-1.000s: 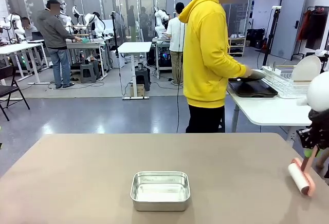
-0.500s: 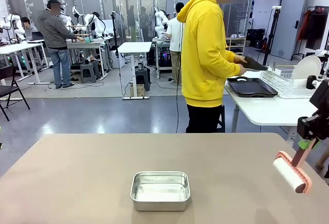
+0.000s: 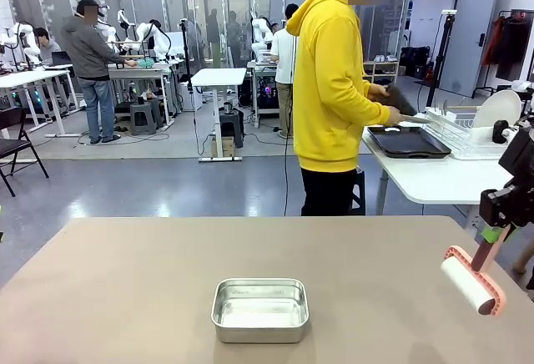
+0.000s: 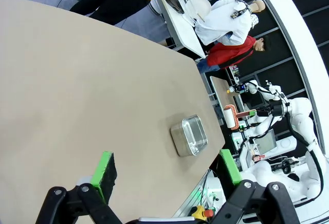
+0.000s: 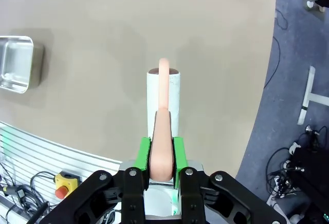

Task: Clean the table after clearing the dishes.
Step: When the right (or left) Handle tray is removed, use the right hand (or left hand) to clean the right (or left) side of the table with the Lint Roller.

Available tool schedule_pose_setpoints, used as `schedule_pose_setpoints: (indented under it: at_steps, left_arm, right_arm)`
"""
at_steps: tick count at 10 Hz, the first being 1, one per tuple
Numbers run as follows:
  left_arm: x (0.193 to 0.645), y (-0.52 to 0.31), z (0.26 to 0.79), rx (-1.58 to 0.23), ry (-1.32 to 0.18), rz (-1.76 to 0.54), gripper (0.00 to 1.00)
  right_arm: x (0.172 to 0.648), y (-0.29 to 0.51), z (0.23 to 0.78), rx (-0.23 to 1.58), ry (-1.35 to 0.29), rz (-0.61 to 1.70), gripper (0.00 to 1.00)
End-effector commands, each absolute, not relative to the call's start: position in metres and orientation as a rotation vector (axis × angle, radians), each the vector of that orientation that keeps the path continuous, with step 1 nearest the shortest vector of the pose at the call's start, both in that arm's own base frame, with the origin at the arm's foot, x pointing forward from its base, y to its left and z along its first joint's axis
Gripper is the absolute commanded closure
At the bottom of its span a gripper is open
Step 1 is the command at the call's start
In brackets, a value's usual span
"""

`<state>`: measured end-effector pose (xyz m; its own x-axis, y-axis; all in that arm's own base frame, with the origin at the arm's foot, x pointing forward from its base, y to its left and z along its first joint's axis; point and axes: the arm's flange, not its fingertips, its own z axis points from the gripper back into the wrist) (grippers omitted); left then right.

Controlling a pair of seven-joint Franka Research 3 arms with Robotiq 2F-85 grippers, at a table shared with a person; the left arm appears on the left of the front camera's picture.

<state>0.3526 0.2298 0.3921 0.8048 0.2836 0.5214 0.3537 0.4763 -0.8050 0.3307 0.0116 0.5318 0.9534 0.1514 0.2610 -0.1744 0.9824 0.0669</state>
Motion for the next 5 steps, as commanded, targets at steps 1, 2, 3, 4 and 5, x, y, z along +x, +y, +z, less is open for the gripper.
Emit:
schedule_pose_setpoints:
  at_steps: [1, 2, 3, 4, 5]
  left_arm:
    - [0.351, 0.230, 0.393, -1.090, -0.680, -0.040, 0.00]
    - [0.351, 0.230, 0.393, -1.090, -0.680, -0.040, 0.00]
    - [0.351, 0.230, 0.393, -1.090, -0.680, -0.040, 0.00]
    - [0.351, 0.230, 0.393, -1.090, -0.680, -0.040, 0.00]
    - [0.351, 0.230, 0.393, -1.090, -0.680, -0.040, 0.00]
  right_arm:
    - [0.331, 0.011, 0.533, 0.086, -0.265, 0.162, 0.78]
    - [0.331, 0.012, 0.532, 0.090, -0.258, 0.166, 0.78]
    - [0.336, 0.055, 0.550, 0.058, -0.333, 0.316, 0.78]
    - [0.340, 0.097, 0.567, 0.069, -0.387, 0.472, 0.78]
    - [0.344, 0.136, 0.576, 0.080, -0.398, 0.608, 0.78]
